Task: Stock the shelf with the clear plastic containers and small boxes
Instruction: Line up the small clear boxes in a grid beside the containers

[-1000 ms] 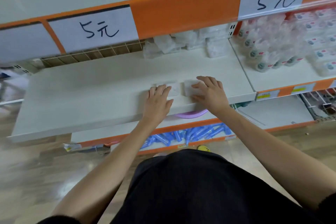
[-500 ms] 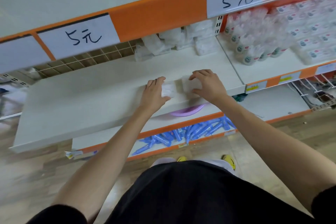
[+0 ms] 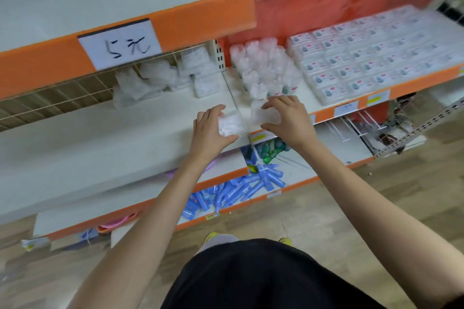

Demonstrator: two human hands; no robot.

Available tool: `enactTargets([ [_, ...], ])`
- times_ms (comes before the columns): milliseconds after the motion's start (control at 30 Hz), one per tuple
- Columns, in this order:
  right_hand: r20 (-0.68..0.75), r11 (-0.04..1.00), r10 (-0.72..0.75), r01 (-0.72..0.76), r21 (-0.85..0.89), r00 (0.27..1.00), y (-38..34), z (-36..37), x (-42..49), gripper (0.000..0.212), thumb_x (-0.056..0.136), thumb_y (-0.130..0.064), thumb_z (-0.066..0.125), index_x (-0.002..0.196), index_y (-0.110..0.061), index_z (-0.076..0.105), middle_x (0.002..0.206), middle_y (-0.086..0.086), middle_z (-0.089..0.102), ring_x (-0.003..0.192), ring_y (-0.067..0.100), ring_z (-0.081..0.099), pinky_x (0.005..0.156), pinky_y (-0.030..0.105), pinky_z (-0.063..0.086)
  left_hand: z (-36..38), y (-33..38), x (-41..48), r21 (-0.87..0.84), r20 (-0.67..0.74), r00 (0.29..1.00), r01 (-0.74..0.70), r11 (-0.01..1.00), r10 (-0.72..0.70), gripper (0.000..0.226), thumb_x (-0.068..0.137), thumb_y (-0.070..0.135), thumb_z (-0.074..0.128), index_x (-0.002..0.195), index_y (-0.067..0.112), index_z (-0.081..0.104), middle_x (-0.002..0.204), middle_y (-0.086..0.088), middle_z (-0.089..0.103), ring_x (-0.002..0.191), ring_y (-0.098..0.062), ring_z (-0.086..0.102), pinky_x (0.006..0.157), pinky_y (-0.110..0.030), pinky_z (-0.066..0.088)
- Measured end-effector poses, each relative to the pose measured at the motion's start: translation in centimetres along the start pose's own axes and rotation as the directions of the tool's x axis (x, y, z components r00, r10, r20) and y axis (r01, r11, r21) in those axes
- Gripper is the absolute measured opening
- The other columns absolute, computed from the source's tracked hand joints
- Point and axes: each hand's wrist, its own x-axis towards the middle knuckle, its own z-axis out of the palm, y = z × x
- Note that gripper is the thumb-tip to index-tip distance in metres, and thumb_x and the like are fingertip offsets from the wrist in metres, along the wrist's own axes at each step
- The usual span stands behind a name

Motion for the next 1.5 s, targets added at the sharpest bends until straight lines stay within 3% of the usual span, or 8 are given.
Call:
enactTargets([
  [333,-0.085,0.992,0.125,-0.123,0.027,0.989,13.6,-9.3,-2.6,0.047,0.073,-0.029,0.085,0.113,-0.013,0.067,0.121,0.005,0.065,0.113,0.034,0.053,0.096,0.039,0.04,9.9,13.0,4.5,0.002,0.085,0.992,-0.091,0.996,0.091,0.078,0.069,0.03,0.084,0.135,0.012,0.048,0.123,-0.007,0.055,0.117,-0.028,0.042,0.096,-0.032,0.03],
  [600,-0.095,0.974,0.227,-0.225,0.031,0.969,22.5,-12.4,-0.3,0.046,0.075,-0.026,0.083,0.116,-0.013,0.066,0.124,0.006,0.063,0.118,0.032,0.051,0.098,0.036,0.037,15.4,18.5,11.4,0.005,0.111,0.989,-0.096,0.995,0.095,0.076,0.072,0.03,0.081,0.137,0.013,0.046,0.125,-0.007,0.055,0.119,-0.028,0.04,0.1,-0.038,0.034],
  [833,-0.042,0.963,0.265,-0.267,-0.031,0.963,29.5,-13.8,5.6,0.047,0.076,-0.027,0.082,0.117,-0.014,0.064,0.127,0.006,0.061,0.12,0.033,0.048,0.099,0.043,0.04,19.9,20.6,19.6,-0.002,0.071,0.996,-0.044,0.999,0.044,0.076,0.071,0.031,0.083,0.136,0.015,0.048,0.126,-0.005,0.056,0.12,-0.03,0.041,0.097,-0.035,0.031],
  [1133,0.05,0.954,0.296,-0.293,-0.059,0.954,35.7,-13.3,11.9,0.049,0.078,-0.029,0.081,0.119,-0.013,0.061,0.127,0.006,0.061,0.123,0.032,0.046,0.099,0.04,0.039,22.6,21.8,23.3,-0.03,0.084,0.995,0.048,0.998,-0.045,0.076,0.073,0.028,0.082,0.138,0.014,0.045,0.126,-0.005,0.054,0.122,-0.025,0.041,0.092,-0.021,0.023],
  [1333,0.113,0.954,0.299,-0.293,-0.062,0.948,37.8,-12.6,13.2,0.045,0.081,-0.03,0.077,0.12,-0.014,0.061,0.128,0.008,0.059,0.123,0.034,0.046,0.094,0.043,0.036,22.9,22.7,23.4,-0.085,0.081,0.984,0.165,0.983,-0.158,0.078,0.075,0.023,0.081,0.141,0.014,0.041,0.132,-0.005,0.051,0.125,-0.022,0.046,0.106,-0.035,0.034],
  [1500,0.13,0.954,0.297,-0.301,0.007,0.946,38.2,-13.0,12.6,0.048,0.08,-0.04,0.078,0.12,-0.019,0.062,0.148,0.008,0.04,0.137,0.03,0.031,0.107,0.044,0.021,23.2,24.5,22.8,-0.128,0.032,0.971,0.238,0.963,-0.235,0.079,0.076,0.023,0.081,0.143,0.017,0.038,0.134,-0.002,0.049,0.127,-0.018,0.043,0.103,-0.028,0.034],
])
